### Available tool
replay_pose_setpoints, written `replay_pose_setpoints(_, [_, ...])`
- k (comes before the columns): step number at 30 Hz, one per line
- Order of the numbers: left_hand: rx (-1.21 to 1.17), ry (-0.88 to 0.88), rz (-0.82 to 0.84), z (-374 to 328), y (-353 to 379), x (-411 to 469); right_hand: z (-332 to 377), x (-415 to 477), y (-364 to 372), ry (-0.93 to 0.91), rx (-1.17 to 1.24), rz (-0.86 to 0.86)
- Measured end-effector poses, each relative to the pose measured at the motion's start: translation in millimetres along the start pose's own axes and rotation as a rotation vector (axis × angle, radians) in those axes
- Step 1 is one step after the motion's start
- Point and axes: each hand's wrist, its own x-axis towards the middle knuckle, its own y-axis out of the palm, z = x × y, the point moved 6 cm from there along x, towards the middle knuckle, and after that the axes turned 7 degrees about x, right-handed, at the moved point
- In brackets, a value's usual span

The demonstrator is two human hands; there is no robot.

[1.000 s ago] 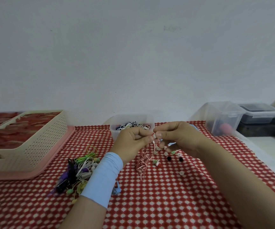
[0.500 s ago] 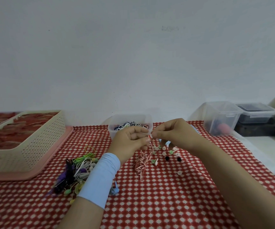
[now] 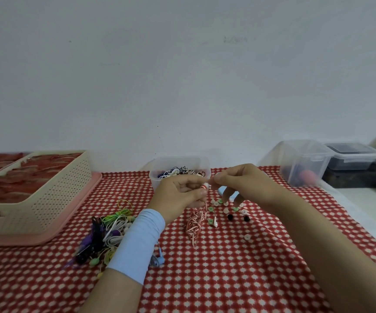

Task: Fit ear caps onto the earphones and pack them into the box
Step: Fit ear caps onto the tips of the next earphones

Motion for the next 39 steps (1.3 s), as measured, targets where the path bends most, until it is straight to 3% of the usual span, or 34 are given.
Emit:
replay_pose_setpoints(4, [0.018,-0.039,-0.009,3,-4,0,-5,5,-4,-0.019,-0.202,-0.047])
replay_pose_setpoints(8, [0.110,-0.062,-0.007,7,-7,1,-16,7,5,0.039,-0.466,0.062])
replay_pose_setpoints(11, [0.235,-0.073,-0.001,10,-7,1,-24,5,18,0.124,-0.652,0.152])
replay_pose_setpoints(15, [0.480,-0.028,0.001,8,-12,3,-23,4,28,0.103,-0.821,0.179])
replay_pose_setpoints(18, [0.674,-0.030,-0.036,7,-20,4,-23,3,28,0.088,-0.783,0.200])
replay_pose_setpoints(22, [0.836,-0.090,0.067,14,-18,5,-20,6,19,0.065,-0.601,0.164])
replay_pose_setpoints(24, [0.868,-0.035,0.048,10,-14,7,-19,7,16,0.070,-0.503,0.138])
replay_pose_setpoints(27, [0.807,0.095,0.026,-3,0,6,-16,9,12,0.035,-0.322,0.064])
replay_pose_setpoints(29, [0.685,0.079,0.079,-4,11,4,-17,9,10,0.051,-0.115,0.035])
replay_pose_setpoints(32, [0.613,0.103,-0.007,-7,11,2,-19,9,8,0.096,0.030,0.013])
replay_pose_setpoints(35, [0.565,0.062,-0.069,-2,6,4,-19,11,1,0.103,-0.011,-0.051])
replay_pose_setpoints(39, [0.472,-0.003,-0.090,6,0,6,-29,21,-19,0.065,-0.486,-0.218])
